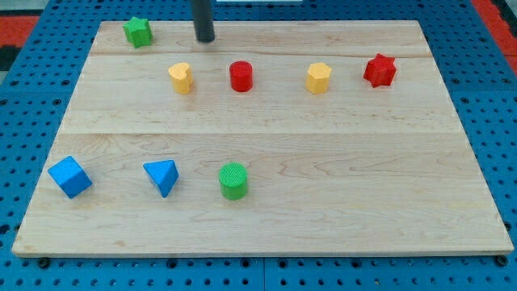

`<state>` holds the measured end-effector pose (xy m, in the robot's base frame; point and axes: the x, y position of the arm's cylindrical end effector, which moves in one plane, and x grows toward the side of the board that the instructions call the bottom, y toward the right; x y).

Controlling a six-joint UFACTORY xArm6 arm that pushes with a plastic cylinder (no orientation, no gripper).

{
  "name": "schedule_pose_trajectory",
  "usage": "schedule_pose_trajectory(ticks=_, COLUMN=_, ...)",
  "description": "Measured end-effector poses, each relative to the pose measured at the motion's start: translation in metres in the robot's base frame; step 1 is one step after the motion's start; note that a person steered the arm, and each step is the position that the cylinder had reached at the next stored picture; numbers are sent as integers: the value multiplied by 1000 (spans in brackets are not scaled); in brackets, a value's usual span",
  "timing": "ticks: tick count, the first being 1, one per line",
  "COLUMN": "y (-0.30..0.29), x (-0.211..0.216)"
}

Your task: Move the green star towards the yellow heart

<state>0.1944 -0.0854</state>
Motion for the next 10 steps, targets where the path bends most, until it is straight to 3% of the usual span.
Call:
schedule_pose_trajectory(ticks=1, y=-9, x=-3)
schedule_pose_trajectory(ticks=3, y=-144, x=-2)
schedule_pose_trajectory(ticks=4, y=-182, x=37)
schedule_pose_trajectory(ticks=5, y=-141, x=69)
schedule_pose_trajectory(ticks=6, y=-211, x=36)
schedule_pose_trajectory(ticks=7, y=-182, x=4)
schedule_pose_trajectory(ticks=8, y=-123, x=5)
schedule_pose_trajectory(ticks=10, y=-140, x=98)
